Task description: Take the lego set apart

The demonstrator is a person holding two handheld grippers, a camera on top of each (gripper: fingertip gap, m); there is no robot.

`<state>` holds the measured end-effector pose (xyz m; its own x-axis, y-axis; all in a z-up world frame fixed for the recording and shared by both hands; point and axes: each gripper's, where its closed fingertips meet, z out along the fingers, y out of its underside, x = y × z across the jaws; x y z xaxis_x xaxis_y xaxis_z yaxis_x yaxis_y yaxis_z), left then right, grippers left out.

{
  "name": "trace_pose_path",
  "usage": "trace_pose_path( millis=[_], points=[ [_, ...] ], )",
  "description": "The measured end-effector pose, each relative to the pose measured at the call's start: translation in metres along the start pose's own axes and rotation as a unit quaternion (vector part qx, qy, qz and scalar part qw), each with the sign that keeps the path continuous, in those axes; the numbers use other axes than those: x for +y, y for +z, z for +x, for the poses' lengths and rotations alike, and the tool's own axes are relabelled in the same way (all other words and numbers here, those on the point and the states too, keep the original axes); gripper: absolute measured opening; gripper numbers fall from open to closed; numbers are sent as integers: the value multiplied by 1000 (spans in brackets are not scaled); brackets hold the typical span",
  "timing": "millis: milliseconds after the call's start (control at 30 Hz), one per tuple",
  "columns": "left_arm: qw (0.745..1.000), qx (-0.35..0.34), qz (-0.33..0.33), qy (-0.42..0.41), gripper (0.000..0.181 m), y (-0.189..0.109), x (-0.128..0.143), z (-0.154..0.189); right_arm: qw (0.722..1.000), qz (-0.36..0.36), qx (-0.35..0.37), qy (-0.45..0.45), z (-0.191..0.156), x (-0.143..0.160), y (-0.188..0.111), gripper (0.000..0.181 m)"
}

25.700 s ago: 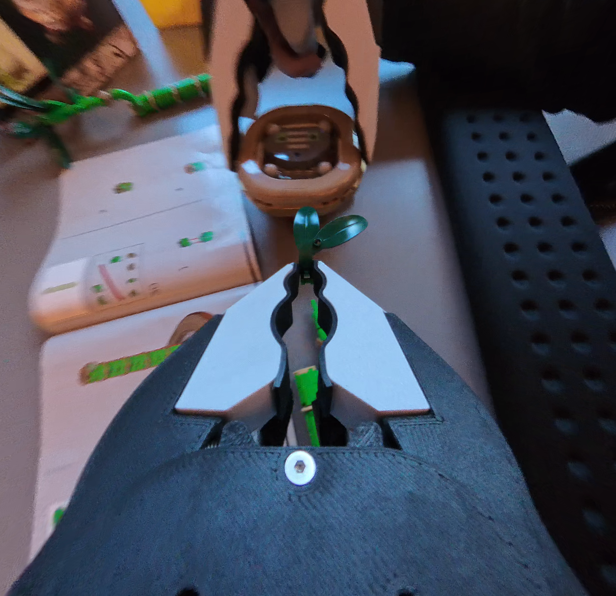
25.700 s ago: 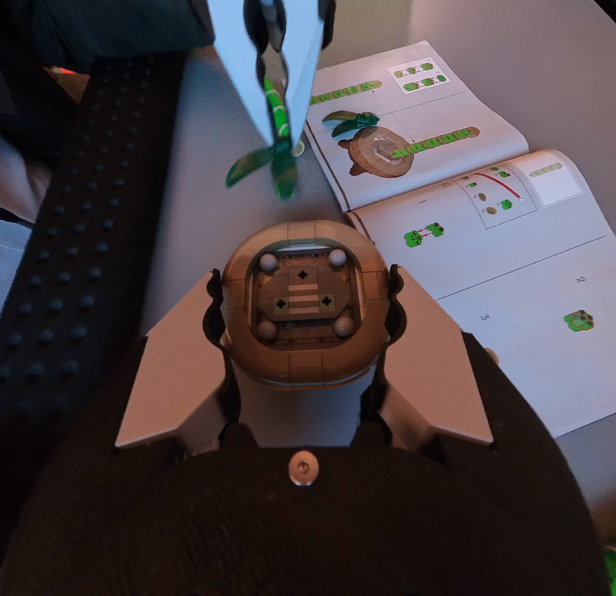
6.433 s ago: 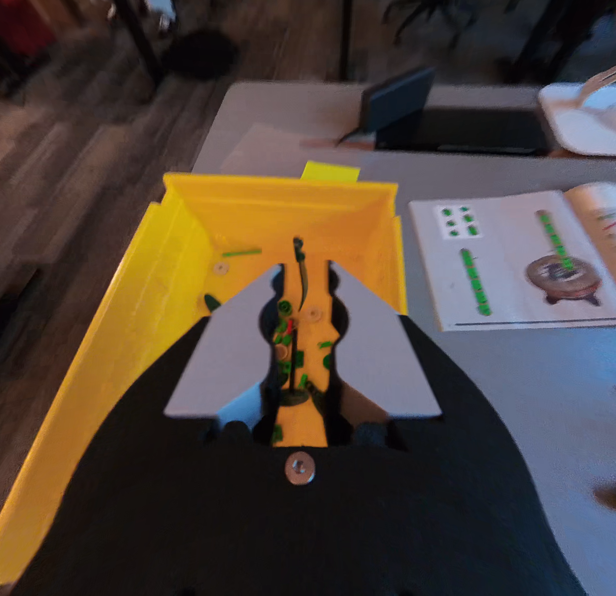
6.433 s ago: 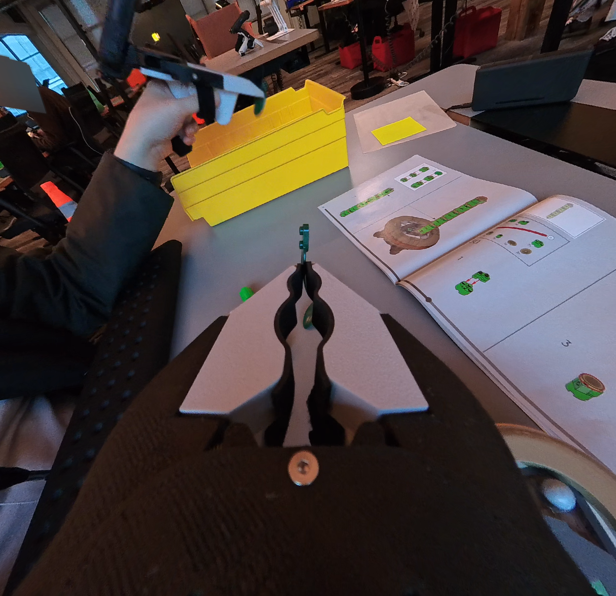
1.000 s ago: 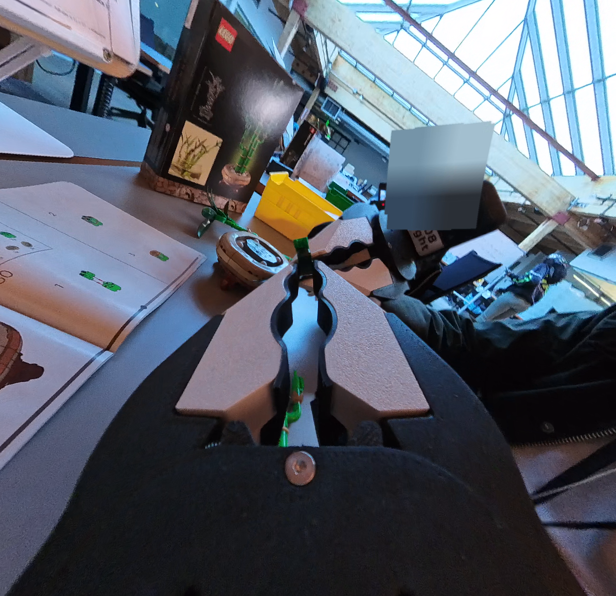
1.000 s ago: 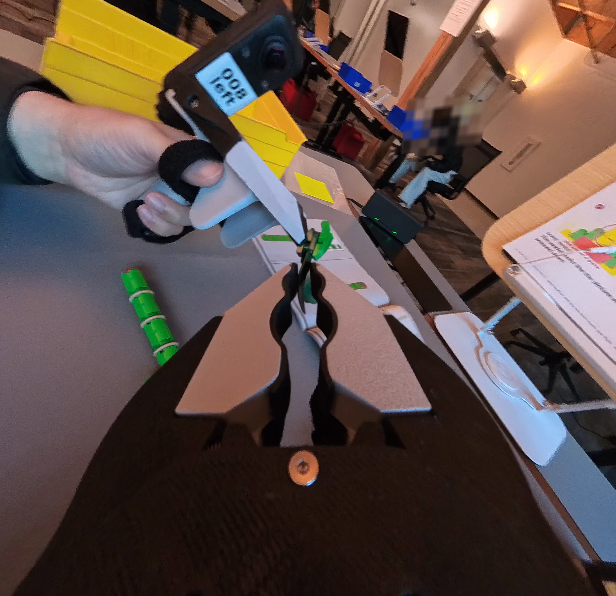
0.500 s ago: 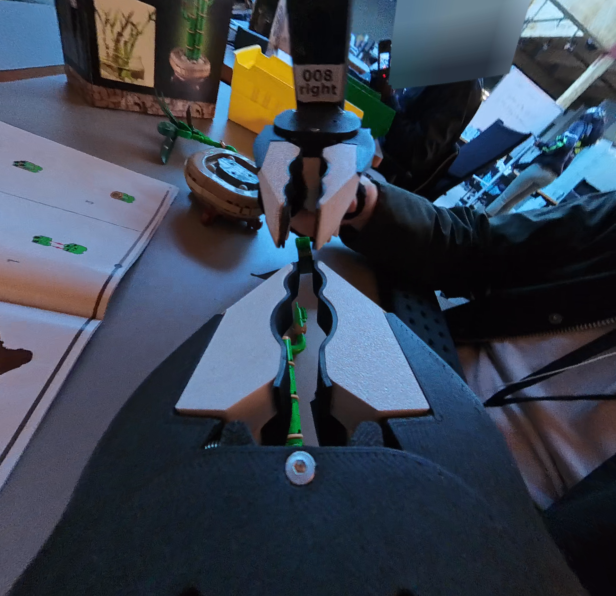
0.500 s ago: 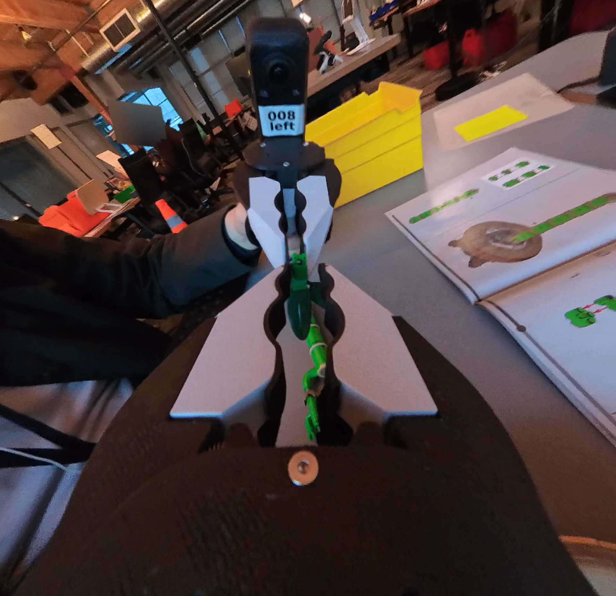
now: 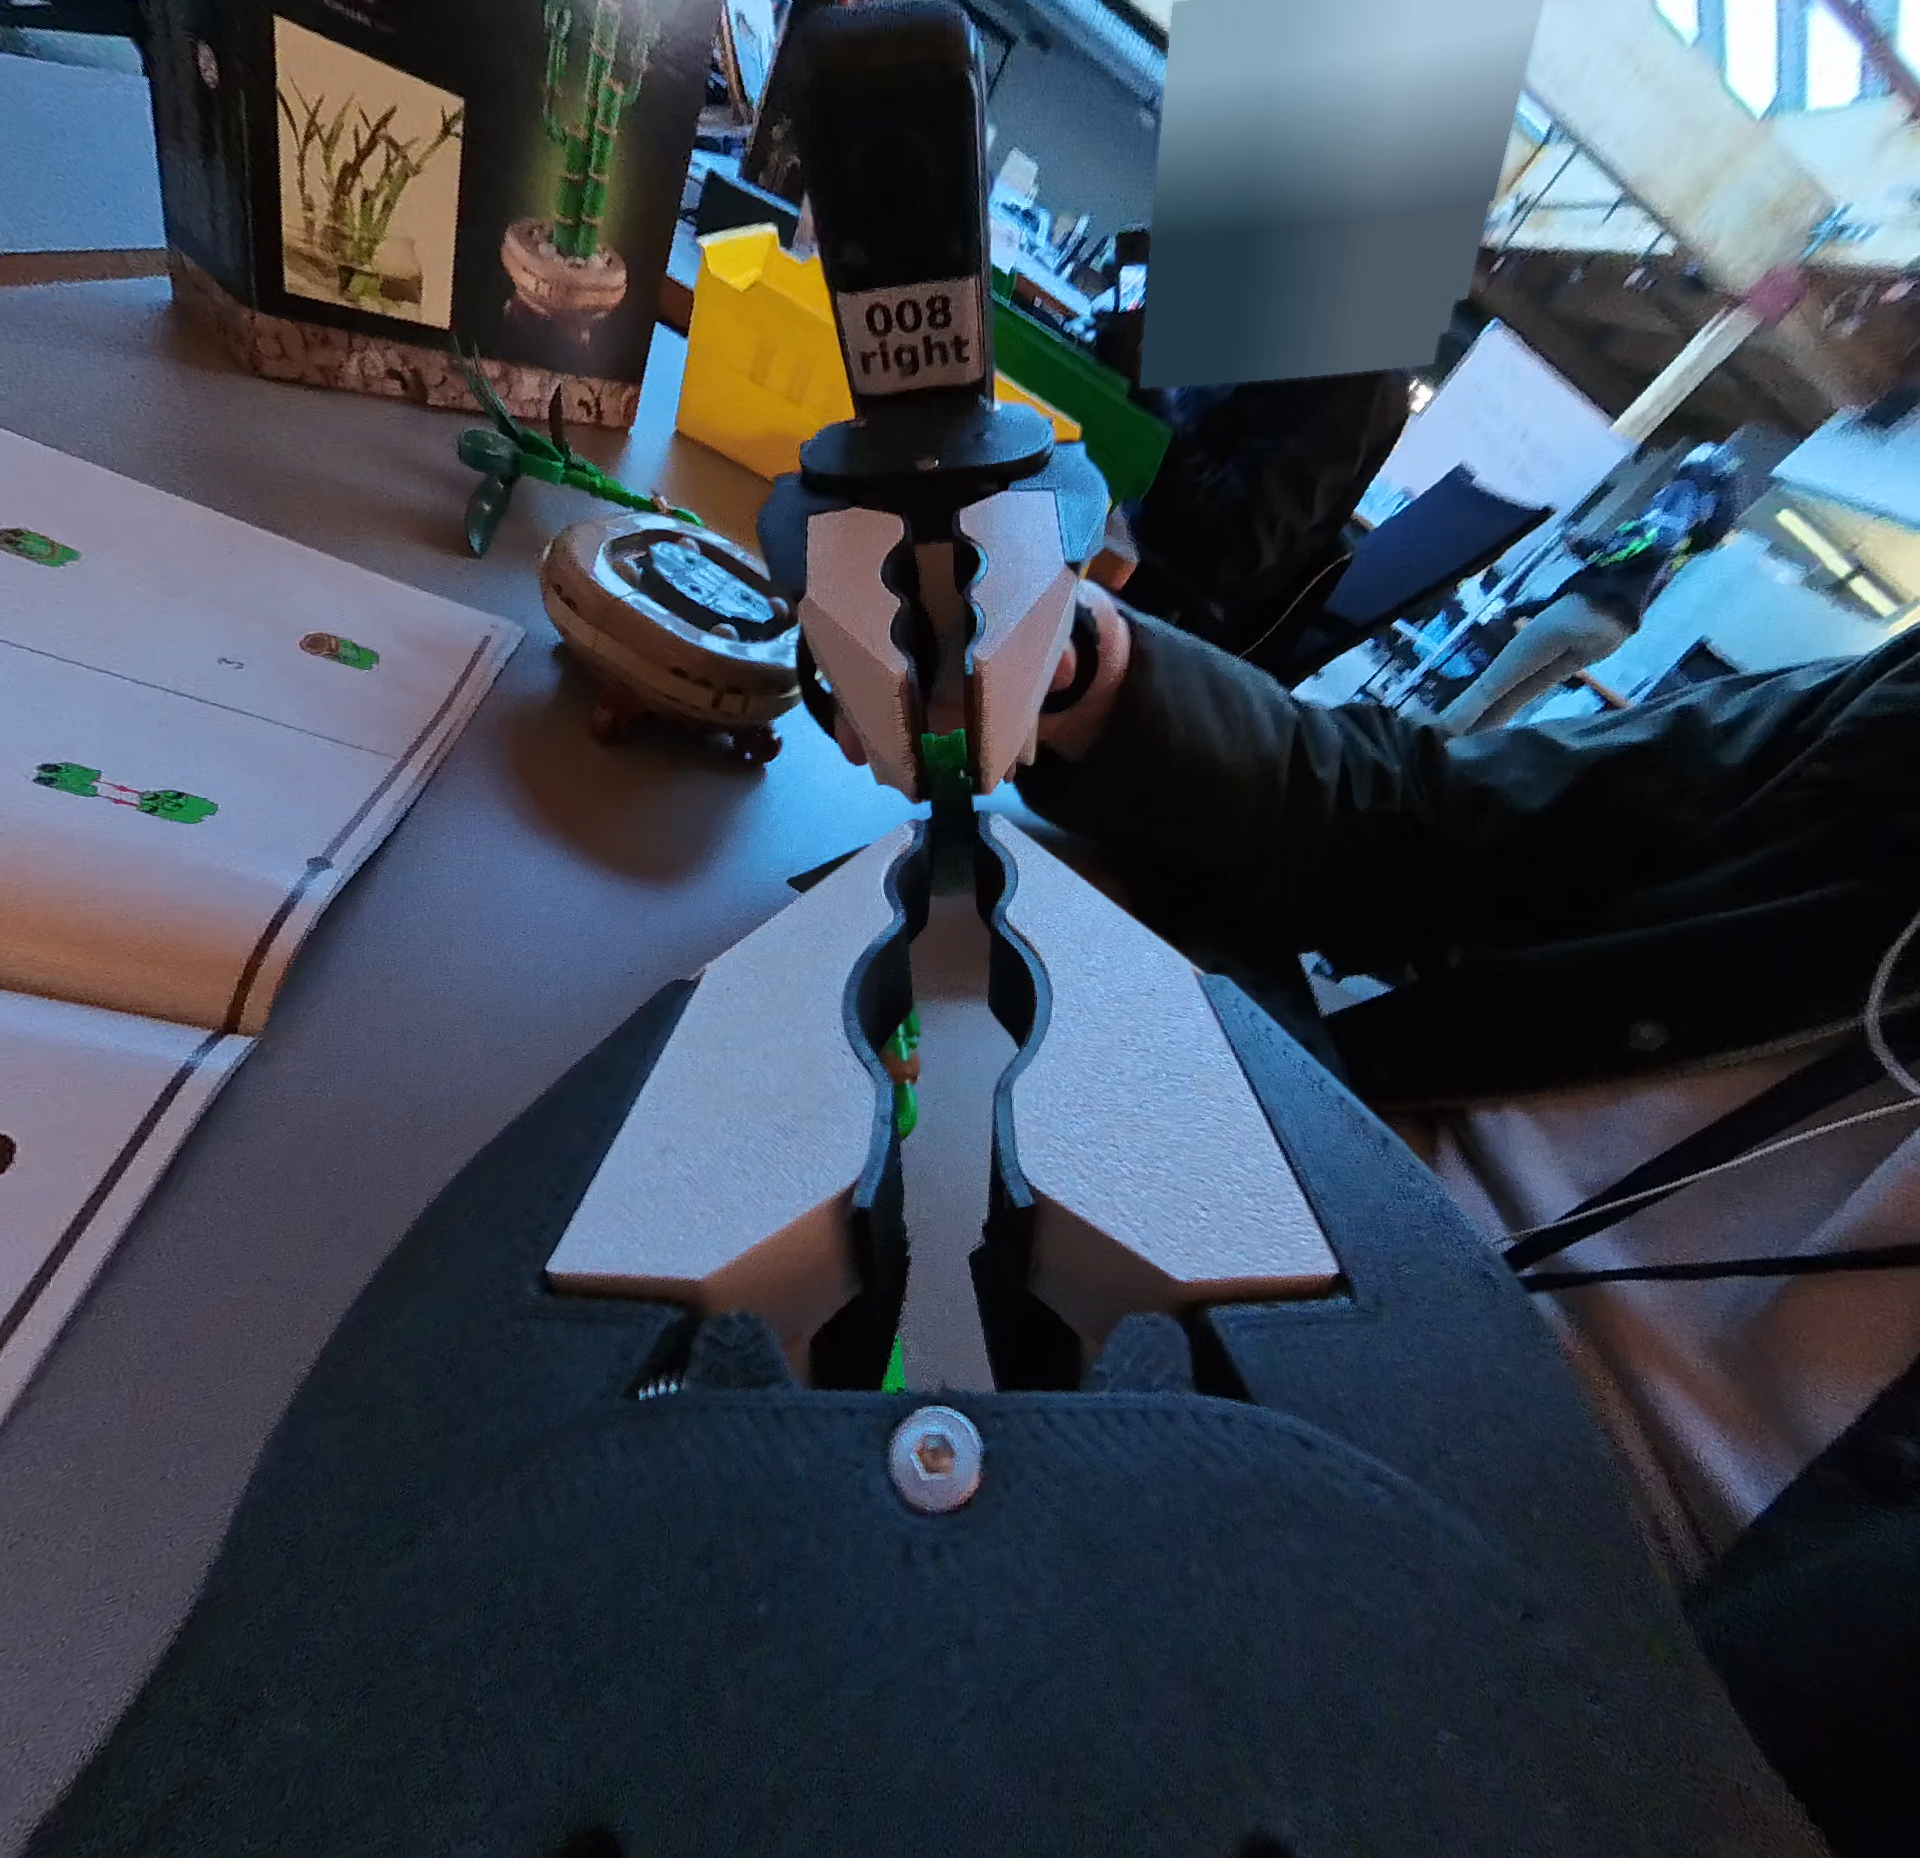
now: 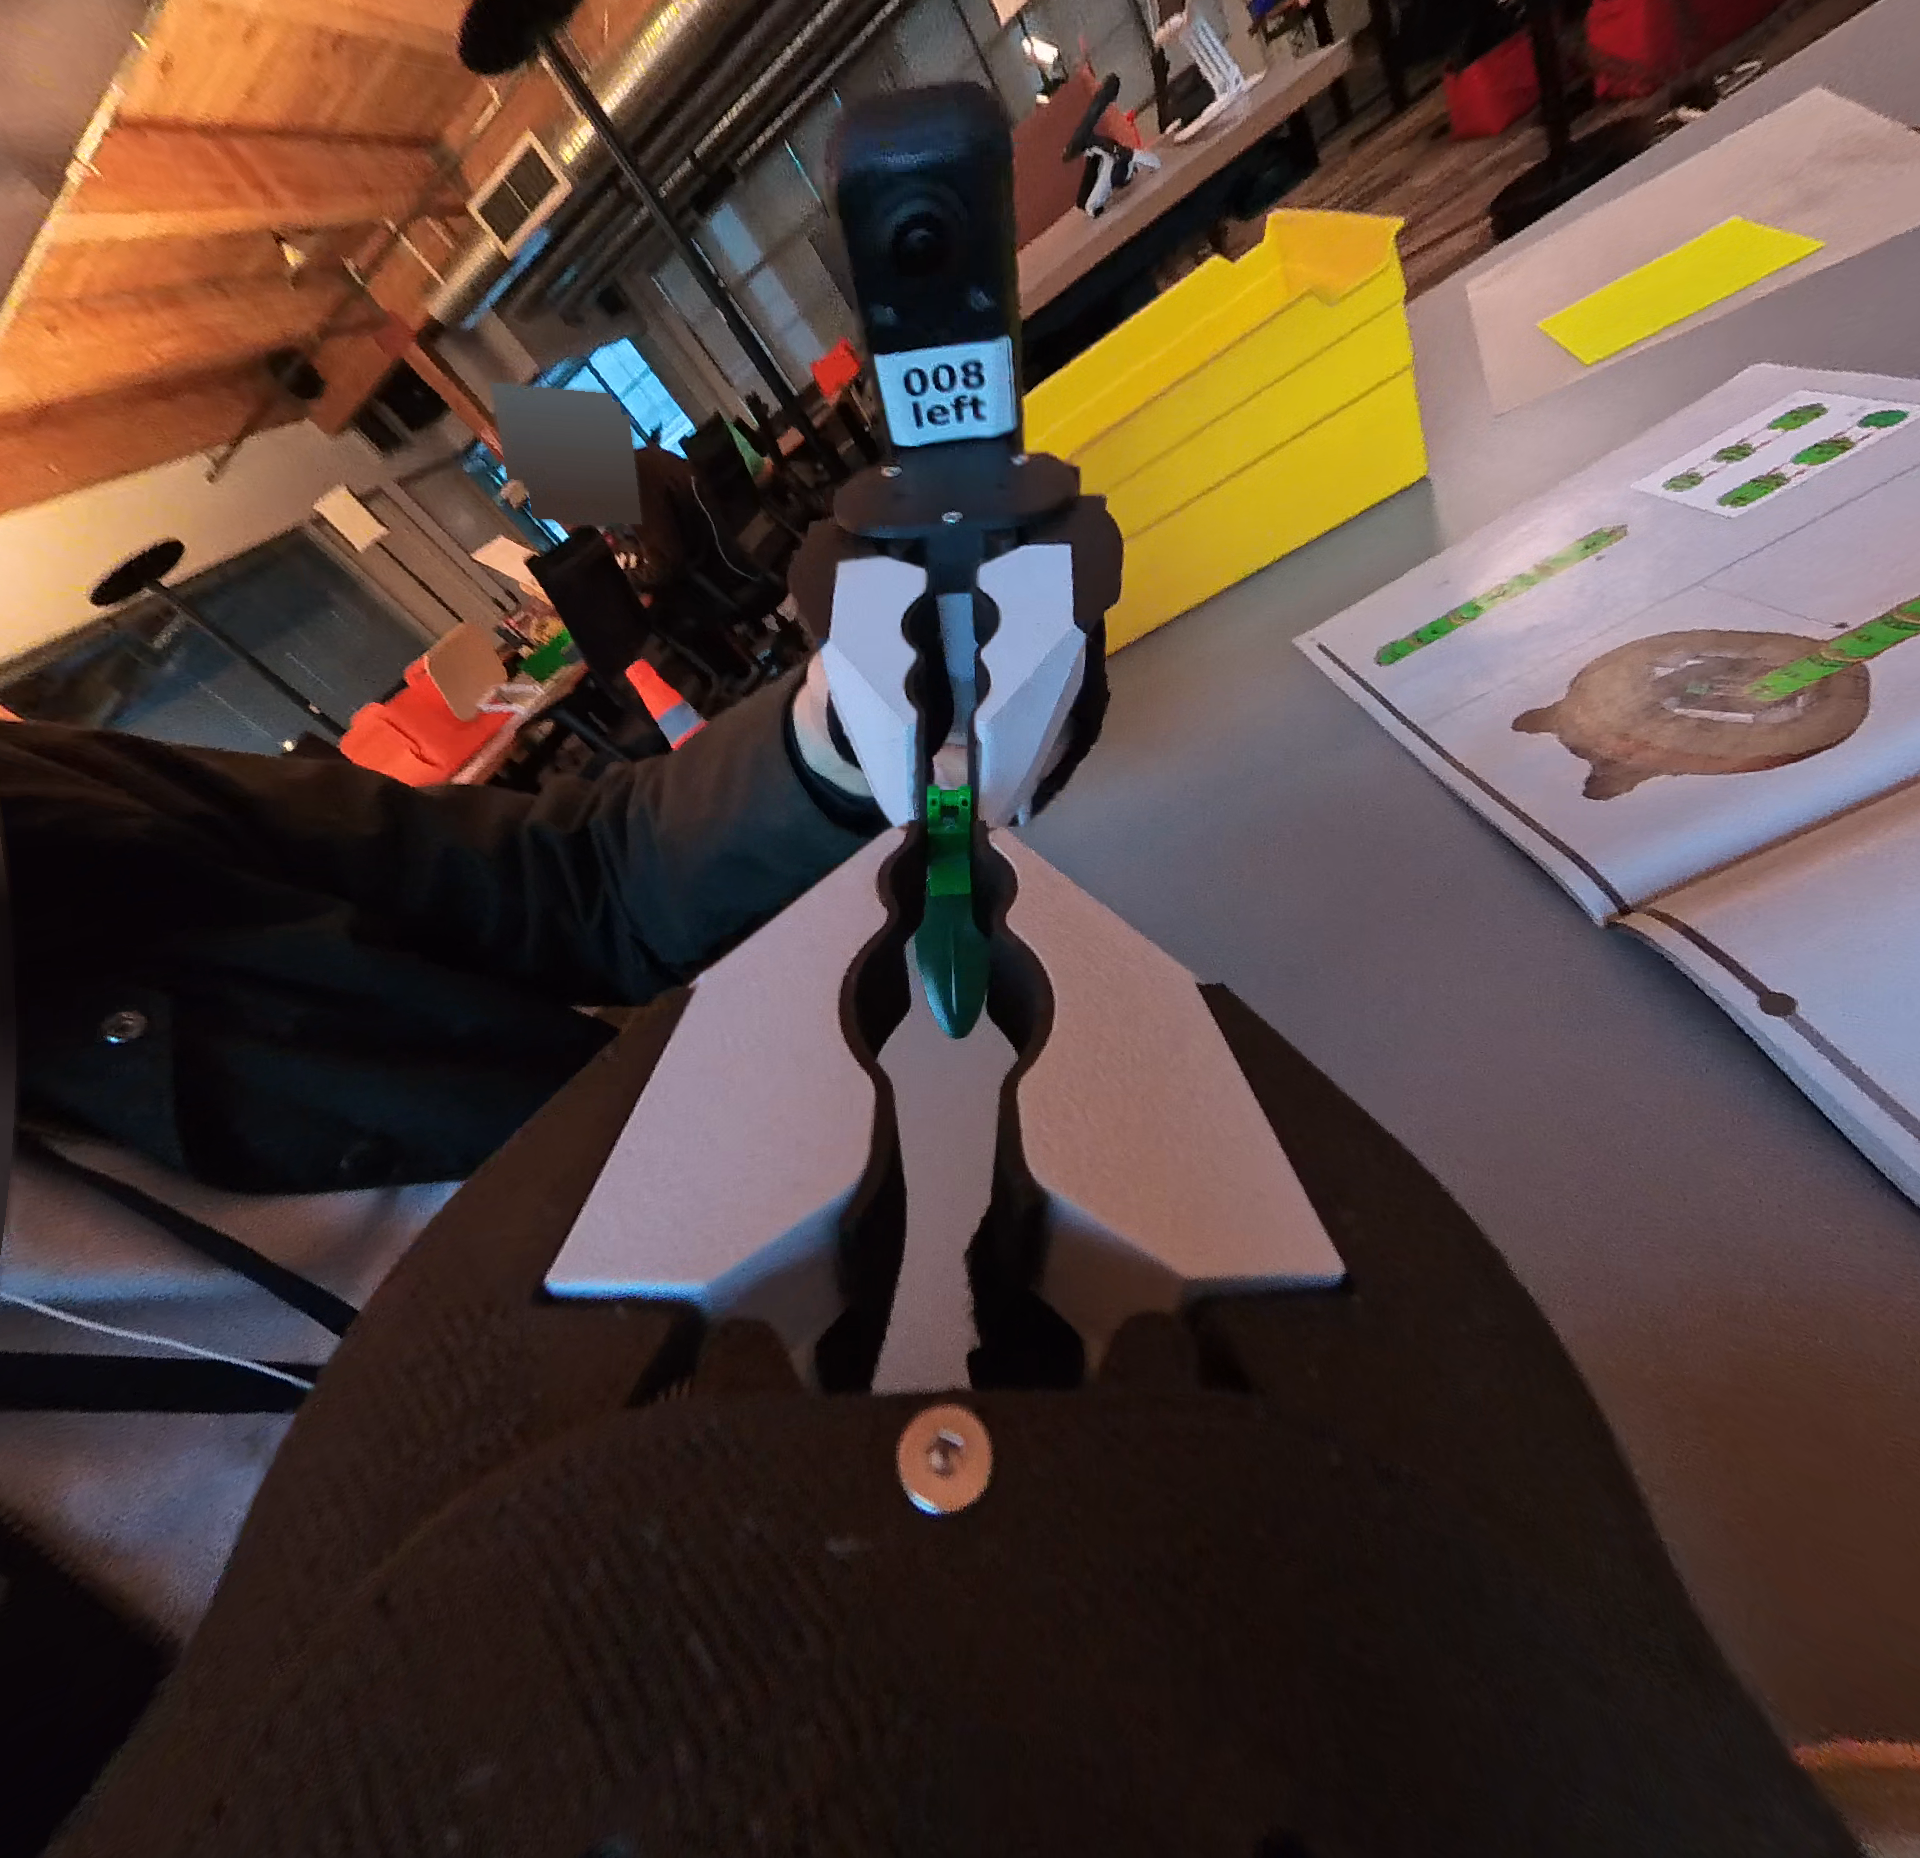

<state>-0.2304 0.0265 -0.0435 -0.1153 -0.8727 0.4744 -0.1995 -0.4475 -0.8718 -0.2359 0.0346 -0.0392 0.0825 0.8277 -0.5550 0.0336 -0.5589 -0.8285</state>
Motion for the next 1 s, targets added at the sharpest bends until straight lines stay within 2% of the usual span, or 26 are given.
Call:
trace_pose_path(
  millis=[67,233,367,800,1000],
  points=[
    [1000,-2,14,-5,4,-3,-4,-2,1000,7,3,6,1,-2,-2,6],
    [1000,-24,6,-5,21,-2,-1,-8,1000,3,8,12,7,2,-2,6],
    [1000,-24,-9,4,8,3,4,-7,1000,-7,9,6,7,5,1,6],
    [1000,-19,-21,6,6,3,6,-4,1000,-11,-5,6,4,8,3,7],
    [1000,-16,0,0,6,2,-1,-2,999,-19,25,-23,1,2,1,6]
  ],
)
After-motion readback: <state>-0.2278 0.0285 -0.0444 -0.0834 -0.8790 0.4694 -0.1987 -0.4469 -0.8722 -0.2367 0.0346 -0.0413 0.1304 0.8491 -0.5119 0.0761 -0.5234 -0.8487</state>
